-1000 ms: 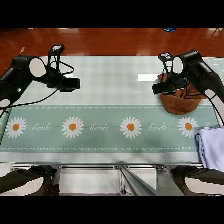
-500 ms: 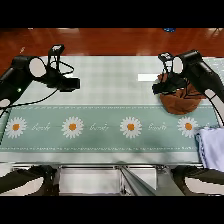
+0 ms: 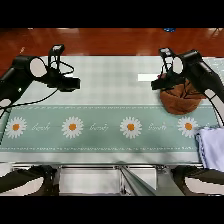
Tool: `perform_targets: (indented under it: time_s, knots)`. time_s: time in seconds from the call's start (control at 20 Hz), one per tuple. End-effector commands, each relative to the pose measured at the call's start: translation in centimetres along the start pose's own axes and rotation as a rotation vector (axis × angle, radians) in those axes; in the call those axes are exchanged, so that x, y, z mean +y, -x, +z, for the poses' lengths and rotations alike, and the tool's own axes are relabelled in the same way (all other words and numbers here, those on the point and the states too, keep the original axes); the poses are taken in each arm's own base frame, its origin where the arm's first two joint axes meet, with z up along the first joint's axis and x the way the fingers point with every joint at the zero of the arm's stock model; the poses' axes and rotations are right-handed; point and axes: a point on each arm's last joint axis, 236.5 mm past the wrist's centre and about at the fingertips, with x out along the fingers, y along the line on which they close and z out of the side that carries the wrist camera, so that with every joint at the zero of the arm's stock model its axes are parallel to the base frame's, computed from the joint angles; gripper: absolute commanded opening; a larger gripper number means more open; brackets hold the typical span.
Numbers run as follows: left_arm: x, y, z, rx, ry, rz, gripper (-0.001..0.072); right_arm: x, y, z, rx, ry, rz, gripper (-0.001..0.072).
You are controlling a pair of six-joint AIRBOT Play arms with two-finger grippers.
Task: Fold the shirts.
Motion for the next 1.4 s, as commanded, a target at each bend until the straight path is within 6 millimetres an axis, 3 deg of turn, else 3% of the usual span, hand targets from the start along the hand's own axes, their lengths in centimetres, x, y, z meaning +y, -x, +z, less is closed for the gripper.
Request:
perform_targets:
  time_s: [0.0, 0.1, 0.25, 0.3, 0.4, 0.55, 0.7, 0.9, 0.95, 1.05, 1.1, 1.2, 1.3, 1.35]
  knots:
    - [0.4, -1.2, 0.3, 0.001, 0.001, 0.012, 0.0505, -3.5, 1.3, 6.0, -0.244, 0.053, -0.148, 0.0418]
    - [2.6, -1.3, -0.9, 0.06, 0.021, 0.078, 0.0508, -9.5, 3.5, 7.6, -0.294, -0.009, -0.302, 0.0413]
    - [5.1, 0.3, -1.8, 0.087, 0.041, 0.129, 0.0507, -18.7, 4.8, 7.4, -0.319, -0.23, -0.319, 0.0405]
    - [4.6, 1.2, -1.6, 0.064, -0.016, 0.111, 0.0506, -21.4, 4.0, 6.1, -0.303, -0.338, -0.287, 0.0405]
    - [2.5, 3.3, -2.4, 0.019, -0.126, 0.058, 0.0506, -24.0, 0.4, 2.2, -0.178, -0.492, -0.188, 0.0405]
    - [1.7, 4.3, -3.8, -0.084, -0.09, 0.036, 0.0507, -23.5, -5.6, -1.6, -0.014, -0.578, -0.028, 0.0405]
    - [2.4, 2.9, -6.5, -0.05, -0.005, 0.038, 0.0506, -21.2, -10.0, -3.1, 0.087, -0.59, 0.033, 0.0405]
    - [2.9, 1.3, -8.3, -0.009, 0.067, 0.045, 0.0506, -17.1, -12.9, -4.4, 0.2, -0.573, 0.112, 0.0398]
    - [2.9, 1.1, -8.4, -0.01, 0.074, 0.041, 0.0506, -16.3, -13.1, -4.7, 0.225, -0.547, 0.121, 0.0343]
    - [3.1, 1.2, -8.2, -0.014, 0.053, 0.048, 0.0506, -14.5, -12.5, -5.0, 0.265, -0.5, 0.168, 0.0062]
    - [4.1, 1.8, -7.9, -0.016, 0.018, 0.08, 0.0506, -13.4, -11.6, -4.6, 0.278, -0.477, 0.224, 0.0022]
    - [7.6, 4.5, -7.1, -0.009, 0.076, 0.153, 0.0506, -12.7, -7.9, -1.9, 0.217, -0.435, 0.299, 0.0022]
    - [10.3, 8.2, -6.0, -0.065, 0.191, 0.17, 0.0506, -13.6, -1.8, 3.1, 0.015, -0.437, 0.309, 0.0021]
    - [10.6, 9.7, -5.6, -0.118, 0.236, 0.149, 0.0506, -14.0, 2.3, 5.9, -0.118, -0.437, 0.314, 0.0022]
